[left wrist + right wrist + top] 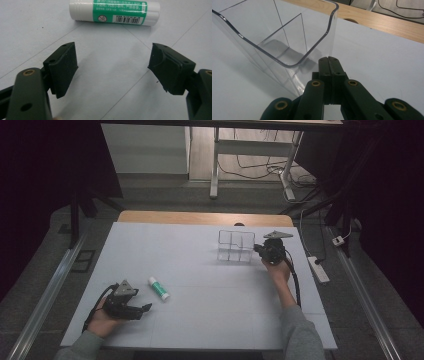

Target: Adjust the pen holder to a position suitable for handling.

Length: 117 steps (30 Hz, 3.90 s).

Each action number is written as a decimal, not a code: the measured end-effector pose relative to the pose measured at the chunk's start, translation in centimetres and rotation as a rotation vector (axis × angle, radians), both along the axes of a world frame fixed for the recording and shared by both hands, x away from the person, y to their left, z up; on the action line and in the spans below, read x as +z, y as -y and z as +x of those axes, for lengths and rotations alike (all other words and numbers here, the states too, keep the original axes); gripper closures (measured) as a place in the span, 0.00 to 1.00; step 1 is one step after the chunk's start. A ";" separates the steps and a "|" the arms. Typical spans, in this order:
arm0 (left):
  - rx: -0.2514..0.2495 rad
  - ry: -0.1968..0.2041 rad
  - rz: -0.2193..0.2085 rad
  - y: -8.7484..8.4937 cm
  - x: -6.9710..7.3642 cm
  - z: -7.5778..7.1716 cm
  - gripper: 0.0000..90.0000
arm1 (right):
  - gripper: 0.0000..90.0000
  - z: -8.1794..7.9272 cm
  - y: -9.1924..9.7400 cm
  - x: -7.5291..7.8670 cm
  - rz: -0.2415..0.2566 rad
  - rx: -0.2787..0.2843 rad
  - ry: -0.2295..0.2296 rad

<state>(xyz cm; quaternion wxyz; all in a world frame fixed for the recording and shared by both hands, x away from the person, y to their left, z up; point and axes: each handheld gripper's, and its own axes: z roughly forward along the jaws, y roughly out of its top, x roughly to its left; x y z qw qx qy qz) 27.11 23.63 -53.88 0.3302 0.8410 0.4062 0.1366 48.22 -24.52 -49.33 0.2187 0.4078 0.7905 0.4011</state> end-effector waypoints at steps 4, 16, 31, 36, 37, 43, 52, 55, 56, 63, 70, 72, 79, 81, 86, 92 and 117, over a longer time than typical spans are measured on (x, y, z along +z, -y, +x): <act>-0.001 0.000 0.000 0.0 0.0 0.0 0.25 | 0.98 0.0 -0.4 0.0 0.001 0.007 -0.001; -0.004 -0.003 0.004 0.0 0.0 0.0 0.25 | 0.98 0.0 -2.5 -0.2 0.008 0.053 -0.005; -0.008 -0.005 0.008 0.0 -0.1 0.0 0.25 | 0.98 0.1 -4.4 -0.3 0.007 0.088 -0.005; -0.011 -0.006 0.013 0.0 -0.1 0.0 0.25 | 0.98 0.0 -4.9 -0.3 0.002 0.101 -0.006; -0.011 -0.007 0.014 0.0 -0.1 0.0 0.25 | 0.98 0.1 -5.0 -0.3 0.005 0.103 -0.004; -0.012 -0.005 0.016 0.0 -0.1 0.0 0.25 | 0.98 0.1 -5.6 -0.4 0.007 0.113 -0.004; -0.012 -0.008 0.022 0.1 -0.2 0.0 0.25 | 0.98 0.2 -6.0 -0.5 0.011 0.119 -0.002; -0.011 -0.008 0.021 0.1 -0.2 0.0 0.25 | 0.98 0.3 -6.2 -0.5 0.014 0.121 0.001; -0.010 -0.008 0.021 0.1 -0.2 0.0 0.25 | 0.98 0.4 -6.2 -0.6 0.017 0.122 0.003; -0.004 -0.013 0.025 0.1 -0.3 0.0 0.25 | 0.98 0.7 -6.6 -0.5 0.027 0.128 0.005; 0.008 -0.017 0.026 0.0 -0.4 0.0 0.24 | 0.98 1.1 -7.0 -0.7 0.039 0.135 0.001; 0.010 -0.018 0.030 0.0 -0.4 -0.1 0.24 | 0.98 1.2 -7.1 -0.7 0.042 0.136 0.001; 0.022 -0.014 0.028 -0.3 -0.3 -0.5 0.24 | 0.98 1.4 -7.4 -0.7 0.036 0.133 -0.003; 0.025 -0.013 0.028 -0.4 -0.3 -0.6 0.24 | 0.98 1.4 -7.3 -0.7 0.037 0.135 -0.005; 0.020 -0.013 0.028 -0.4 -0.3 -0.5 0.24 | 0.98 0.9 -7.1 -0.2 0.050 0.150 -0.005; 0.015 -0.008 0.020 -0.4 -0.3 -0.4 0.25 | 0.98 0.0 -6.8 0.4 0.039 0.155 0.002; -0.006 -0.002 0.026 -0.4 -0.3 0.1 0.25 | 0.81 -8.6 -0.6 0.5 0.034 0.205 -0.036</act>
